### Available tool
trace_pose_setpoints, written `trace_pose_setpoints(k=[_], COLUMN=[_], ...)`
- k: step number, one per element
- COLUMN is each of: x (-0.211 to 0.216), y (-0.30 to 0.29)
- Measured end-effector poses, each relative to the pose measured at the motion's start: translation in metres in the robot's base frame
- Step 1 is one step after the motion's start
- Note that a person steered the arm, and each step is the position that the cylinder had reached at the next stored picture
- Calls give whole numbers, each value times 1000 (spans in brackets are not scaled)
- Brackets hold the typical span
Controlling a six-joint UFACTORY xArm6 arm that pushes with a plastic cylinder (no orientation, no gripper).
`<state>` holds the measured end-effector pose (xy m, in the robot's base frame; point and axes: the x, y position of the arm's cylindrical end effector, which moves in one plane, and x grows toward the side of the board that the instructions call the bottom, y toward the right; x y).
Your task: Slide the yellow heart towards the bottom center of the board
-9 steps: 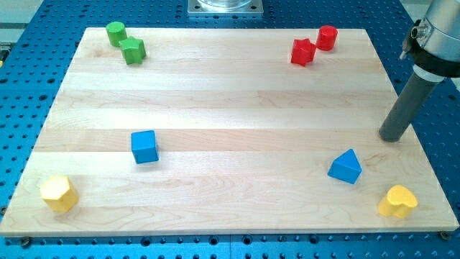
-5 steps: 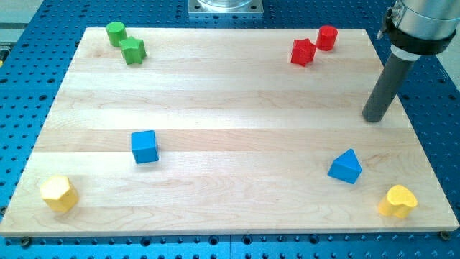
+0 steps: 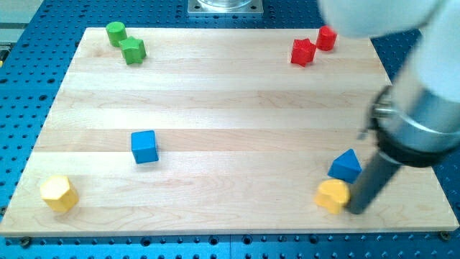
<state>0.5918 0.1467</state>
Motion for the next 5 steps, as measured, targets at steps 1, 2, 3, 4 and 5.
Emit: trace_pose_setpoints(k=[1, 2, 3, 4, 5], x=[-11, -17, -75, -138, -139], y=[-63, -141, -139, -198, -276])
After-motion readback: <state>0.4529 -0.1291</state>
